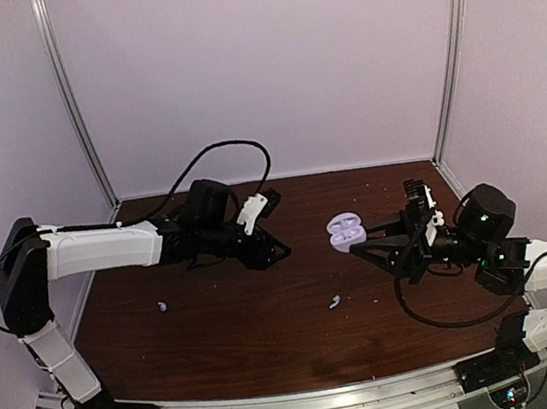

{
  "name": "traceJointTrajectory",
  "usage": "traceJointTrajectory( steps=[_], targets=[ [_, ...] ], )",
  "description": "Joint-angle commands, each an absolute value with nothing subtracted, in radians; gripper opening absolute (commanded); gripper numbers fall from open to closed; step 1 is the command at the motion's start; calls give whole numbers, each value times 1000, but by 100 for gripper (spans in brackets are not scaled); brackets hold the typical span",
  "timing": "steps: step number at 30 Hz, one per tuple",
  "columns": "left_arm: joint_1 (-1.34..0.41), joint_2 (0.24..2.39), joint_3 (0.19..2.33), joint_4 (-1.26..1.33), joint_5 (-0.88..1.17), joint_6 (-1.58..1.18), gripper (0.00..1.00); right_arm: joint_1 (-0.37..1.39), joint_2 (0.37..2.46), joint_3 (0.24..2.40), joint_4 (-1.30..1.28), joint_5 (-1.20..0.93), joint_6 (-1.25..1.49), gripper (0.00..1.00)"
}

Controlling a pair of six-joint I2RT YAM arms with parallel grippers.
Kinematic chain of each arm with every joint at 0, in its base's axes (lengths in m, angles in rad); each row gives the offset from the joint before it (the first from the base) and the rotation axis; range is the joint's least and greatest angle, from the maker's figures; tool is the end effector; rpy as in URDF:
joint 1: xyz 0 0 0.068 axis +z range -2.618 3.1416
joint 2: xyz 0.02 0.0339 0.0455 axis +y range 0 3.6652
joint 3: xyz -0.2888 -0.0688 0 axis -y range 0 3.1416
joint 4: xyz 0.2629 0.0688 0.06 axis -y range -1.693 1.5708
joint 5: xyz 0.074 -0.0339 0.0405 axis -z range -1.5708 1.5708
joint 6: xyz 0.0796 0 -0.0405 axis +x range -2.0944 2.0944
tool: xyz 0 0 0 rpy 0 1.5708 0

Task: Insert the wireless bluetooth earbuds into the charging case
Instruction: Move the right earbud to the center of the board.

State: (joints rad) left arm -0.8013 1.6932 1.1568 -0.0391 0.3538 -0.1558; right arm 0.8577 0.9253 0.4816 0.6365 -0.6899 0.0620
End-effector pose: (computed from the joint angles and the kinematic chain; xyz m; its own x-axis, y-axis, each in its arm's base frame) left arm 0.2840 -0.3328 0.2364 -0.5100 0.3173 -0.7995 0.8066 0.4992 -0.3165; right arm 0.1202 0.2164 0.3115 0.0636 0.1466 -0.9871 -0.9979 0.0231 -0.0609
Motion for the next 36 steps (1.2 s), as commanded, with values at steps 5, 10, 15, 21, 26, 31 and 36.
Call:
traceJointTrajectory(
  steps=[5, 10, 15, 21, 26, 31, 36],
  targets=[
    [-876, 1930, 1376, -161, 420, -135, 53, 857, 891, 484, 595, -683, 42, 0],
    [-944, 2098, 1533, -278, 399, -78, 50, 857, 891, 495, 577, -693, 41, 0],
    [-989, 2196, 1635, -336, 373, -67, 48, 859, 880, 492, 576, -711, 49, 0],
    [-1022, 2281, 1711, -374, 324, -36, 48, 859, 875, 495, 566, -708, 49, 0],
    [-1034, 2318, 1752, -419, 275, -11, 45, 859, 875, 493, 563, -705, 49, 0],
    [-1040, 2332, 1760, -469, 228, 34, 36, 860, 881, 492, 565, -701, 46, 0],
    [-1040, 2307, 1730, -534, 190, 49, 22, 859, 892, 497, 563, -701, 43, 0]
  ],
)
